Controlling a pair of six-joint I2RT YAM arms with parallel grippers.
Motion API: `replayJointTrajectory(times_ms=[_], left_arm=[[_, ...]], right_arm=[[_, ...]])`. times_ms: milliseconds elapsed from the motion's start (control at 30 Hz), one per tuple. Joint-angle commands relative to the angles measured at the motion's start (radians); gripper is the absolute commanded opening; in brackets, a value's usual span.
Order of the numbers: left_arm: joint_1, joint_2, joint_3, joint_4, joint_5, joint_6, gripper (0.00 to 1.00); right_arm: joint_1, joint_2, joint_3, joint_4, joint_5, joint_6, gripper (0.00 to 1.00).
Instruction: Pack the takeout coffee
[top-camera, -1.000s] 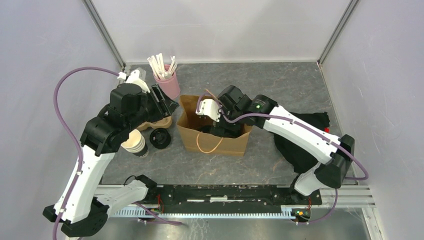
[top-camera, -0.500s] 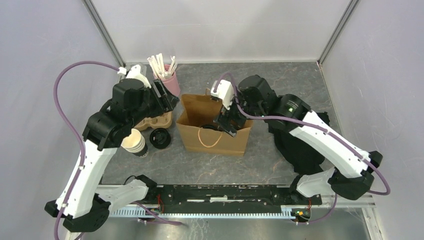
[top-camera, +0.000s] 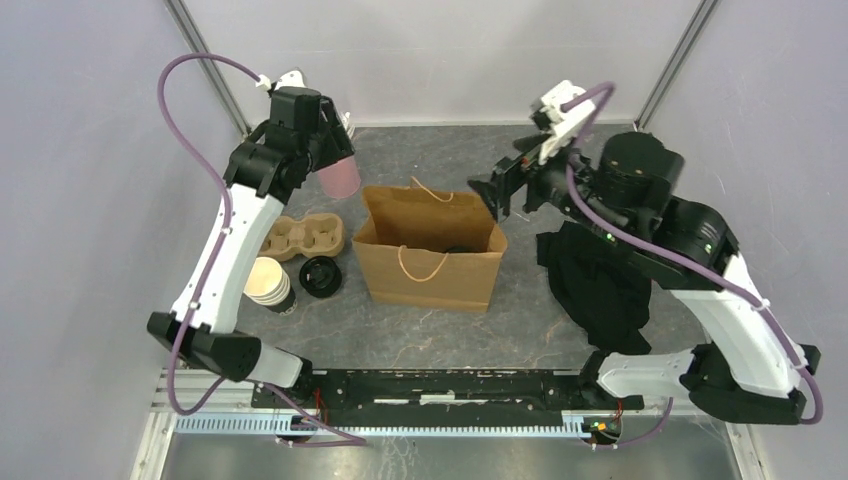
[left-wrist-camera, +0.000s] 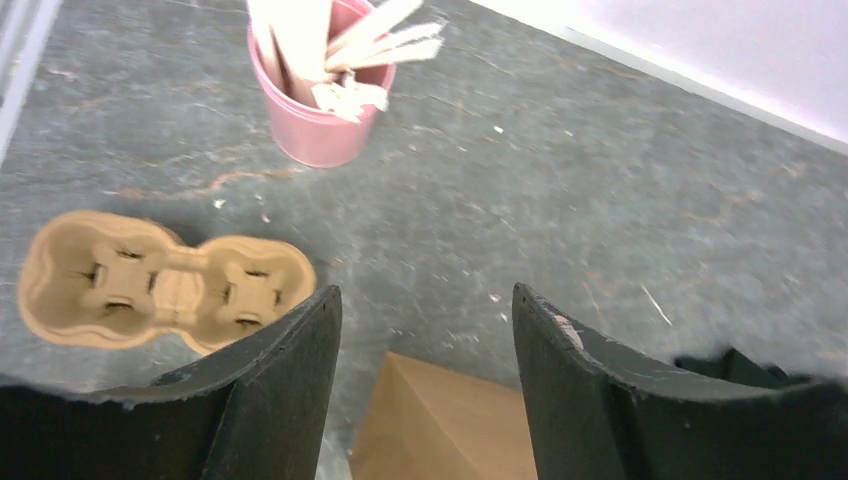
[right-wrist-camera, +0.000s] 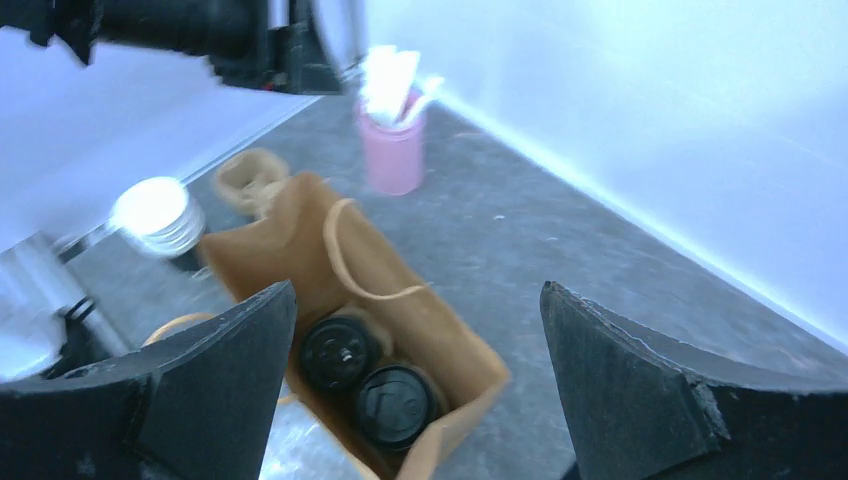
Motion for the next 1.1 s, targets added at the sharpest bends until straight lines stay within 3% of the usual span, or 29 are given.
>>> replayJointTrajectory(times_ms=[0, 100, 200, 333, 467, 800, 1067], left_arm=[[0.11, 0.053, -0.02, 0.136, -0.021, 0.086, 0.67], [0.16, 0.112, -0.014, 0.178, -0.017, 0.106, 0.63], [0.219, 0.177, -0.01, 0.202, 0.039, 0.095, 0.57], [0.29, 0.242, -0.005, 0.244, 0.15, 0.051, 0.49], [0.313, 0.321, 0.037, 0.25, 0.227, 0.031, 0.47], [0.315, 0.391, 0.057, 0.314, 0.24, 0.029, 0.45], [0.314, 0.421, 0.063, 0.311, 0.248, 0.026, 0.39]], right_arm=[[0.003, -0.091, -0.131, 0.063, 0.391, -0.04, 0.98], [0.003, -0.205, -0.316, 0.154, 0.476, -0.145, 0.98], [0.003, -0.3, -0.426, 0.215, 0.567, -0.136, 0.98], [0.003, -0.387, -0.52, 0.254, 0.521, -0.185, 0.98], [0.003, -0.402, -0.563, 0.249, 0.527, -0.233, 0.98], [0.003, -0.419, -0.619, 0.249, 0.517, -0.29, 0.98], [0.002, -0.419, -0.623, 0.256, 0.522, -0.298, 0.98]])
